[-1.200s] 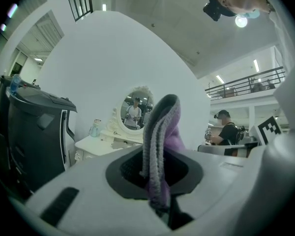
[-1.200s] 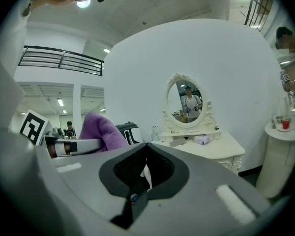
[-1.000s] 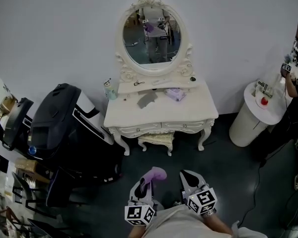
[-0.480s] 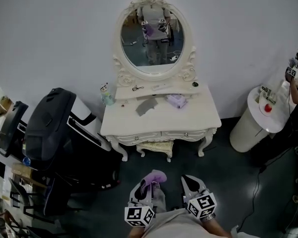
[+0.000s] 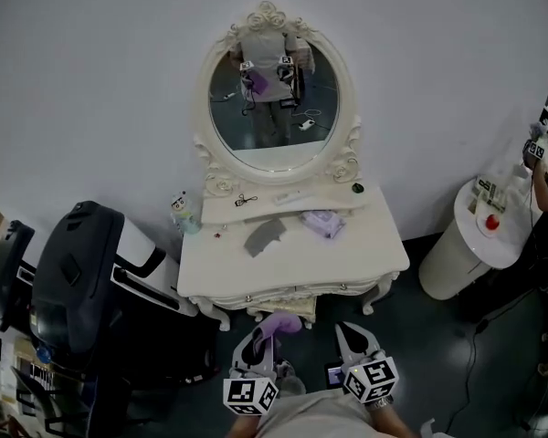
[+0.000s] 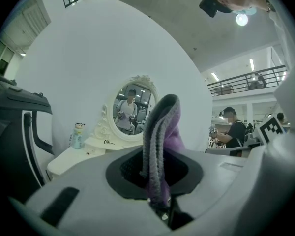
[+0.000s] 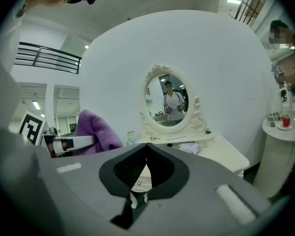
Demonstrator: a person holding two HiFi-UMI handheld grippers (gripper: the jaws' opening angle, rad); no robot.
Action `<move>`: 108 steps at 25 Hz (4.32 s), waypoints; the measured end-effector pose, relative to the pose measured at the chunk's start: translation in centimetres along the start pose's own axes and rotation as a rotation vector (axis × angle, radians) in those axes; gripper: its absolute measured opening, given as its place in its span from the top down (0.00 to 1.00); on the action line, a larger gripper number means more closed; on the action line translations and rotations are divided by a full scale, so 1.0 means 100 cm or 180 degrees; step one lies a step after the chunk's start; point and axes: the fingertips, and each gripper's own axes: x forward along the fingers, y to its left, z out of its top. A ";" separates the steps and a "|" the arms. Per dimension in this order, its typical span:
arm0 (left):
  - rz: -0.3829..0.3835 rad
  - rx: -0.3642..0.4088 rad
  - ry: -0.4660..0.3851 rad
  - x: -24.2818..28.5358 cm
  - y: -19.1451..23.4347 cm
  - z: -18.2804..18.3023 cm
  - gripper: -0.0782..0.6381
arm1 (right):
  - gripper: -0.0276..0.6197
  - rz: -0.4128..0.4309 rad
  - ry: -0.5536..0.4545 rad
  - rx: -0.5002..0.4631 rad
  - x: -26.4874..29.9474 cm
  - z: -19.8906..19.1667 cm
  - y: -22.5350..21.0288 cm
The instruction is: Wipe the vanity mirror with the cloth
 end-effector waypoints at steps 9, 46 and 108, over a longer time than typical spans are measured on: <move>0.0002 -0.0004 -0.0085 0.060 0.076 0.031 0.82 | 0.95 -0.0135 -0.0141 0.0141 0.093 0.032 0.003; 0.0198 0.0165 -0.0250 0.382 0.090 0.123 0.82 | 0.95 0.0000 -0.0052 -0.0011 0.312 0.131 -0.210; 0.0332 0.0725 -0.0571 0.564 0.148 0.473 0.81 | 0.95 0.0278 -0.0144 -0.0277 0.354 0.217 -0.235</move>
